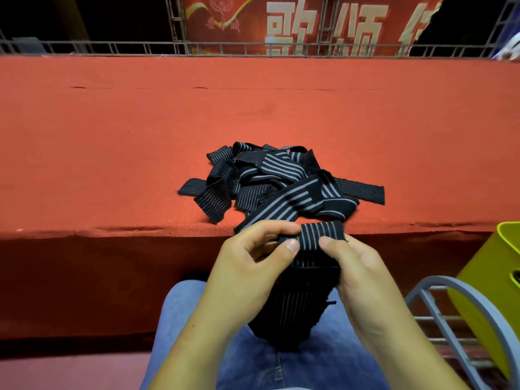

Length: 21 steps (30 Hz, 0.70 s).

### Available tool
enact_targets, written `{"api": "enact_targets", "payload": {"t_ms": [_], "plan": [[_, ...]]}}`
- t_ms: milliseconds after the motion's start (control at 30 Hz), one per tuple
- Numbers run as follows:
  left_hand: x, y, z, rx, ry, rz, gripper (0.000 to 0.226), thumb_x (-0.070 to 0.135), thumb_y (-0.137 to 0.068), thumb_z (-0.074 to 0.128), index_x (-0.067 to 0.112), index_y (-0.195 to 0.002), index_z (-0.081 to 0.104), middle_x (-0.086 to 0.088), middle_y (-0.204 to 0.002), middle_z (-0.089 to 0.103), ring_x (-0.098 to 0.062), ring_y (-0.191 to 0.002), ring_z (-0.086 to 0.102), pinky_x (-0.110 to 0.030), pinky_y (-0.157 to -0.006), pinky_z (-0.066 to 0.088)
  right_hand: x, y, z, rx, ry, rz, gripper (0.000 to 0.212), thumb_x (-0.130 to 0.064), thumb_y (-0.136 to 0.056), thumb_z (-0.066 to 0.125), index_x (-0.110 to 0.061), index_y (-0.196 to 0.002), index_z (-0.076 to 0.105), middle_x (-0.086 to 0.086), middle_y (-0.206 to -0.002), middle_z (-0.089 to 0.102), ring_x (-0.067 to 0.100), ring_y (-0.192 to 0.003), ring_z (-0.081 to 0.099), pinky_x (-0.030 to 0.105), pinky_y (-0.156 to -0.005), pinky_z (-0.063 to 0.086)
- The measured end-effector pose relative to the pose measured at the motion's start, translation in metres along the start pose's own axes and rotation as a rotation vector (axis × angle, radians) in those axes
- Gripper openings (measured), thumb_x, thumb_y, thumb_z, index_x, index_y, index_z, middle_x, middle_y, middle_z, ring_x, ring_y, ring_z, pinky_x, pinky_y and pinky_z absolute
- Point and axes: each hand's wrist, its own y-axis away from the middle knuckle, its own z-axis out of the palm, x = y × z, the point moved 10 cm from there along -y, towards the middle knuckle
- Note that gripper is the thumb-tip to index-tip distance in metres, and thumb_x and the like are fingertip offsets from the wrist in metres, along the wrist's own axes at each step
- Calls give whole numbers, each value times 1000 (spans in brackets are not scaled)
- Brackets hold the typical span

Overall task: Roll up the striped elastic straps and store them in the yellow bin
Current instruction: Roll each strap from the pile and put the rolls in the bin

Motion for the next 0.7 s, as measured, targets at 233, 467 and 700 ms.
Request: {"api": "enact_targets", "payload": {"t_ms": [233, 467, 700], "plan": [[-1, 1, -6, 41, -13, 22, 26, 1, -93, 72, 24, -104, 76, 0, -102, 79, -15, -98, 75, -28, -89, 58, -6, 2, 6, -32, 70, -69, 32, -44, -94, 62, -20, -104, 81, 7, -103, 82, 26, -103, 77, 44, -93, 59], [-4, 2, -1, 31, 92, -63, 39, 0, -93, 71, 23, -124, 68, -2, -100, 80, -21, -98, 76, -25, -89, 60, -13, 4, 6, -35, 98, -130, 32, -41, -96, 61, -19, -107, 81, 2, -104, 82, 19, -102, 78, 38, -92, 60], [2, 2, -3, 54, 88, 4, 37, -4, -93, 69, 17, -123, 69, 8, -102, 80, -3, -97, 74, -14, -82, 54, -5, 4, 9, -58, 31, -46, 43, -51, -87, 64, -17, -106, 82, 6, -104, 82, 25, -105, 78, 43, -96, 59]]}}
